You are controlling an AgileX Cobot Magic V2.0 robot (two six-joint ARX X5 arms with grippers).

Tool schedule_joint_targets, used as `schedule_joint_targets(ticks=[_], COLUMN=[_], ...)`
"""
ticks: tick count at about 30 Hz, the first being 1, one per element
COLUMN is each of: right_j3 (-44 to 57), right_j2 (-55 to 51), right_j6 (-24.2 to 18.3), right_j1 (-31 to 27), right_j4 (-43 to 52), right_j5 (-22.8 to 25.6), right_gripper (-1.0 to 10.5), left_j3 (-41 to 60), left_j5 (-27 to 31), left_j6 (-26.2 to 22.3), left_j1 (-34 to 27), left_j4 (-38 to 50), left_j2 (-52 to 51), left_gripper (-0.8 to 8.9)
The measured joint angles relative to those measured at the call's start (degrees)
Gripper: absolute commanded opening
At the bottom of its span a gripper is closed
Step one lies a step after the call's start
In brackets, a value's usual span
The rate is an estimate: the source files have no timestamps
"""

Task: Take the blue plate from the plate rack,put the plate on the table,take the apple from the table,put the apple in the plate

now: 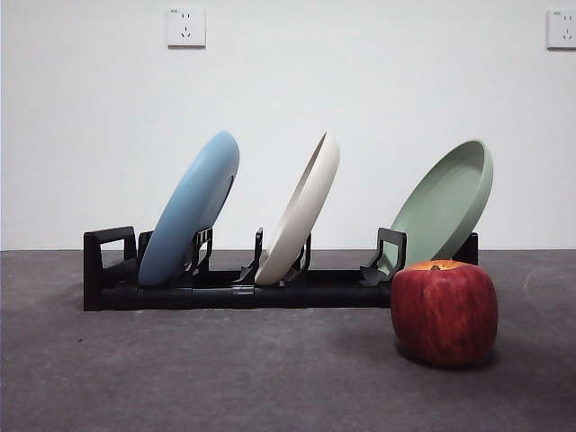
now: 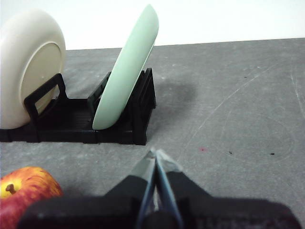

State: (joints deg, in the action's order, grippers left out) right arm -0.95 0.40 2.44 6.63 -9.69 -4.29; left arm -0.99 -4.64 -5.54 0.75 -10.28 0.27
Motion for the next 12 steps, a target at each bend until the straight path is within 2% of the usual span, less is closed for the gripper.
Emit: schedule_joint_targets(ticks=[4,12], right_j3=[0.0,-0.2], right_j2=[0.0,0.0], right_j6=[2.0,12.3], right_j1=[0.0,0.0], right_j4=[0.0,-0.5], right_j5=[0.0,-0.2], right_gripper=[-0.1,-0.1], left_j3=[0.0,0.0], left_j5=[-0.1,-1.1], left_j6=[1.5,14.3], left_j1=[0.0,0.0], left_j4=[1.2,5.2], left_j2=[0.0,0.0], left_gripper=[-0.04,-0.08])
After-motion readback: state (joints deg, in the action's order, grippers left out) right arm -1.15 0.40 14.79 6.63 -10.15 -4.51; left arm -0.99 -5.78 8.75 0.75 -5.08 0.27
